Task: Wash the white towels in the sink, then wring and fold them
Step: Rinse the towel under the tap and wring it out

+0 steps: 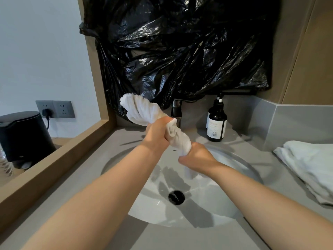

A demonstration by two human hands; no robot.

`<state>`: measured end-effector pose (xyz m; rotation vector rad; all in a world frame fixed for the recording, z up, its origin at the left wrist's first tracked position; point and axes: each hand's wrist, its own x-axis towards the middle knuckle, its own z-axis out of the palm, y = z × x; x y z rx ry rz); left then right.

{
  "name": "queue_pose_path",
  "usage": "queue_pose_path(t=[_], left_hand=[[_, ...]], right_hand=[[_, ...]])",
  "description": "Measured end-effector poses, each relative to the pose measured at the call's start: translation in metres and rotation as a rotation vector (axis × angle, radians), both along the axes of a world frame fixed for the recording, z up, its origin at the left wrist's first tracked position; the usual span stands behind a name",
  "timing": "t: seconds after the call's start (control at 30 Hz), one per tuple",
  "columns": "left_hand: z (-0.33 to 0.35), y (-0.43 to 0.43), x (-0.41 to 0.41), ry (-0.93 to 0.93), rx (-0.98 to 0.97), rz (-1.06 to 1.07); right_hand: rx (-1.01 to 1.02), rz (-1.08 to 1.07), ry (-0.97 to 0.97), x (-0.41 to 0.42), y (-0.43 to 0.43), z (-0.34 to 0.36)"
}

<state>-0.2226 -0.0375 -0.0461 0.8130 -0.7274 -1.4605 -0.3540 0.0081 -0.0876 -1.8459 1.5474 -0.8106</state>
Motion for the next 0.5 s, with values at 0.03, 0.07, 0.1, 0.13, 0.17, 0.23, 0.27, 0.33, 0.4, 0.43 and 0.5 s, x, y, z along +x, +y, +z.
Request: queue_pose_path(t=[0.03,0.07,0.1,0.13,0.17,0.23,0.27,0.33,0.4,0.43,0.5], left_hand=[[0.002,0.0,0.003,0.048,0.002,0.011],[0.002,0.0,0.006,0.076,0.015,0.011],[0.003,0.001,0.009,0.055,0.032,0.025],[0.005,0.004,0.011,0.038,0.049,0.032],[0.005,0.005,0.014,0.047,0.059,0.044],[0.004,0.002,0.018,0.078,0.094,0.067],[0.005,0.003,0.019,0.097,0.111,0.067],[0.003,0.001,0.02,0.114,0.139,0.102],[0.003,0.002,0.019,0.091,0.146,0.105],[0.003,0.002,0.016,0.049,0.117,0.106],[0.002,0.002,0.009,-0.063,0.104,0.116]], right_hand=[[0.0,0.029,-0.053,-0.003,-0.003,-0.001],[0.006,0.055,-0.092,-0.006,-0.002,0.001],[0.019,0.085,-0.13,-0.009,-0.003,0.002],[0.062,0.118,-0.148,-0.011,-0.003,0.003],[0.118,0.164,-0.193,-0.01,-0.003,0.002],[0.253,0.239,-0.293,-0.006,-0.001,-0.001],[0.313,0.261,-0.326,-0.004,-0.001,-0.003],[0.404,0.273,-0.343,-0.001,0.0,-0.005],[0.402,0.22,-0.3,0.001,-0.002,-0.007],[0.361,0.196,-0.223,0.002,-0.002,-0.008],[0.275,0.121,-0.04,0.003,0.001,-0.009]])
